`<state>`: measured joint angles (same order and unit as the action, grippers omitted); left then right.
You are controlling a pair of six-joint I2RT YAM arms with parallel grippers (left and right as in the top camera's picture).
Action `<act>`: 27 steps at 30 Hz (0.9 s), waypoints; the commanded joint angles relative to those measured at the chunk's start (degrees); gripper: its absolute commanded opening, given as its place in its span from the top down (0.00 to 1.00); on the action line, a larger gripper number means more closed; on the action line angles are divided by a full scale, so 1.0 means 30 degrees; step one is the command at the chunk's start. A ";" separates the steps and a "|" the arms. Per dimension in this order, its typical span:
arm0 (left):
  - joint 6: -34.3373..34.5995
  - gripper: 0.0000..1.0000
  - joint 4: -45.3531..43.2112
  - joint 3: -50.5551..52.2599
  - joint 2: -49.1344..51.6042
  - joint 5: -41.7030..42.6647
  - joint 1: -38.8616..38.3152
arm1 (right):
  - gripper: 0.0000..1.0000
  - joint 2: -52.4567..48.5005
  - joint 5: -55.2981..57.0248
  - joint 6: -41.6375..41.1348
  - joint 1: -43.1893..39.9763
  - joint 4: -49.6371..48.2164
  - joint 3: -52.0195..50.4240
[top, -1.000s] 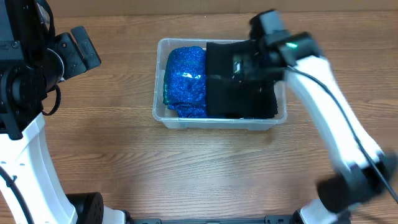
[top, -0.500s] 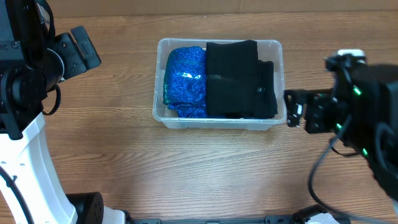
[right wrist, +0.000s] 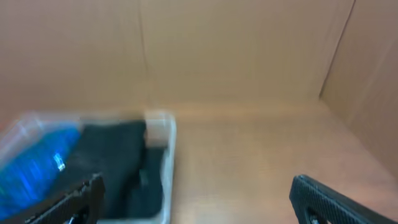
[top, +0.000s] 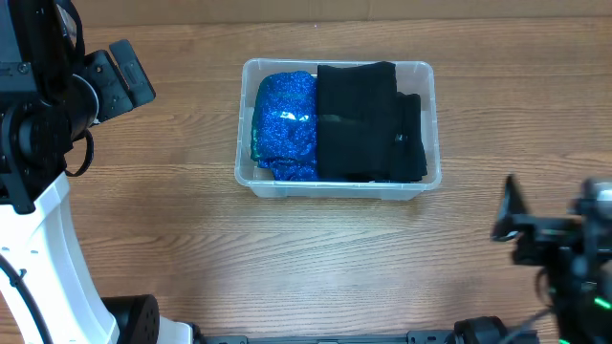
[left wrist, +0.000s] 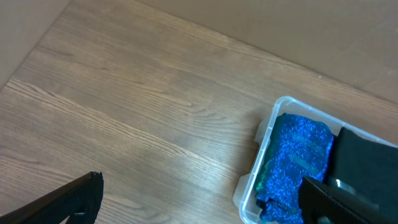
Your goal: Pack container
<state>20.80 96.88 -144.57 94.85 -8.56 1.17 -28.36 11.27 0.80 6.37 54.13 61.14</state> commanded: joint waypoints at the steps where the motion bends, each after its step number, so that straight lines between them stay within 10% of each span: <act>1: -0.0226 0.00 -0.0036 -0.0044 -0.0117 0.0087 0.0066 | 0.00 0.2820 -0.2280 0.0240 -0.0794 -0.1800 -0.4685; 11: -0.0226 0.00 -0.0036 -0.0044 -0.0117 0.0087 0.0066 | 0.00 0.8357 -0.4371 -0.0780 -0.1508 -0.4218 -1.3777; 27: -0.0226 0.00 -0.0036 -0.0044 -0.0117 0.0087 0.0066 | 0.00 0.9165 -0.4364 -0.0772 -0.1508 -0.7512 -1.7544</act>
<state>20.80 96.88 -144.57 94.83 -8.60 1.17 -1.50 -1.52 -1.30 2.22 31.70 9.10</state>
